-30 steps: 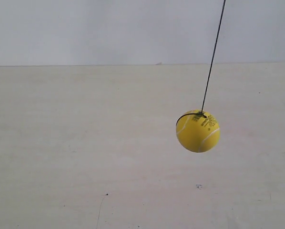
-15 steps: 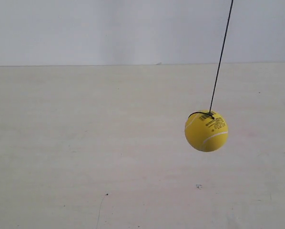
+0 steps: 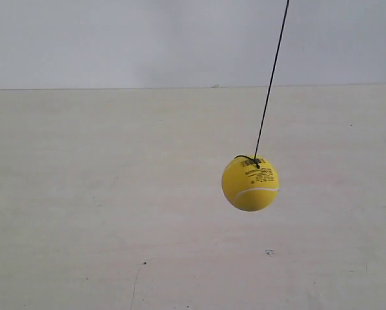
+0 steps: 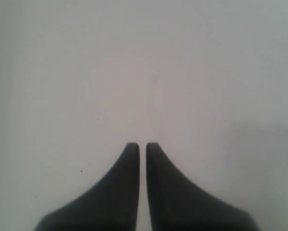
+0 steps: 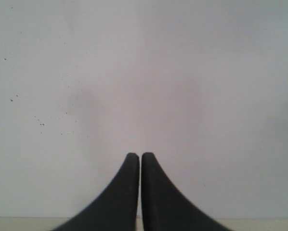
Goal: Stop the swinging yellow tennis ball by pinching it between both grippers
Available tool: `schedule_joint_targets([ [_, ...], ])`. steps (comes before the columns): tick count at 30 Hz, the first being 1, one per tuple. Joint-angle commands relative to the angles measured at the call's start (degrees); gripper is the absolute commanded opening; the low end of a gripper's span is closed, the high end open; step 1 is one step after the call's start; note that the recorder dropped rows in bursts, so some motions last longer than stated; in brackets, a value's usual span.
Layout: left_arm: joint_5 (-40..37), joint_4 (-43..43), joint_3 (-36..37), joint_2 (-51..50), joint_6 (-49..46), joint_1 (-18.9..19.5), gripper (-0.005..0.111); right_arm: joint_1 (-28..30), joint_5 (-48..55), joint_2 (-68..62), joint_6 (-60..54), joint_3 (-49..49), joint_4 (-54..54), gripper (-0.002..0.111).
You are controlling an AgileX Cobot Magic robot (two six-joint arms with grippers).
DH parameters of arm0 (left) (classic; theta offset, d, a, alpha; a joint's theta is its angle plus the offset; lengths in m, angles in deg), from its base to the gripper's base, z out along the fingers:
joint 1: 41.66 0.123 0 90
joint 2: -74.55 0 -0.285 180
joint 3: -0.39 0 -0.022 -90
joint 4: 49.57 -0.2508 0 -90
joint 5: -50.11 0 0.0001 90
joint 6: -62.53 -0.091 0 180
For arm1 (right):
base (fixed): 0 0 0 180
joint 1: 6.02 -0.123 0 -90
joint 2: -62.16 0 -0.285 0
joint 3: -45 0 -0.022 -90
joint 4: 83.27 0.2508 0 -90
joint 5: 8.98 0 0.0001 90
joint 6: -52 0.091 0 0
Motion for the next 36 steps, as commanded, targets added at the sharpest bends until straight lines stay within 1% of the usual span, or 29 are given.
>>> schedule_joint_targets([
  [1, 0.3, 0.1, 0.2, 0.2, 0.1, 0.2, 0.005, -0.1, -0.3, 0.4, -0.2, 0.1, -0.3, 0.0],
  [4, 0.3, 1.2, 0.2, 0.2, 0.1, 0.1, 0.005, -0.1, -0.3, 0.4, -0.2, 0.1, -0.3, 0.0],
  [5, 0.3, 2.8, 0.3, 0.2, 0.1, 0.1, 0.005, -0.1, -0.3, 0.4, -0.2, 0.1, -0.3, 0.0],
  [6, 0.3, 5.9, 0.3, 0.2, 0.1, 0.1, 0.005, -0.1, -0.3, 0.4, -0.2, 0.1, -0.3, 0.0],
  [7, 0.3, 10.9, 0.3, 0.2, 0.1, 0.1, 0.005, -0.1, -0.3, 0.4, -0.2, 0.1, -0.3, 0.0],
  [10, 0.3, 28.3, 0.3, 0.2, 0.1, 0.1, 0.005, -0.1, -0.3, 0.4, -0.2, 0.1, -0.3, 0.0],
  [11, 0.3, 35.3, 0.3, 0.2, 0.1, 0.1, 0.005, -0.1, -0.3, 0.4, -0.2, 0.1, -0.3, 0.0],
  [12, 0.3, 38.0, 0.3, 0.2, 0.1, 0.1, 0.005, -0.1, -0.3, 0.4, -0.2, 0.1, -0.3, 0.0],
  [15, -1.0, 38.6, 0.3, 0.2, 0.1, 0.1, 0.005, -0.1, -0.3, 0.4, -0.2, 0.1, -0.3, 0.0],
  [16, -1.0, 43.4, 0.6, 0.2, 0.1, 0.1, 0.005, -0.1, -0.3, 0.4, -0.2, 0.1, -0.3, 0.0],
  [18, -0.8, 50.2, 1.3, 0.2, 0.1, 0.1, 0.005, -0.1, -0.3, 0.4, -0.2, 0.1, -0.3, 0.0],
  [22, -0.8, 51.3, 4.5, 0.2, 0.1, 0.1, 0.005, -0.1, -0.3, 0.4, -0.2, 0.1, -0.3, 0.0],
  [28, -0.9, 51.3, 11.5, 0.2, 0.1, 0.1, 0.005, -0.1, -0.3, 0.4, -0.2, 0.1, -0.3, 0.0],
  [36, -0.9, 51.3, 17.5, 0.2, 0.1, 0.1, 0.005, -0.1, -0.4, 0.4, -0.2, 0.1, -0.3, 0.0],
])
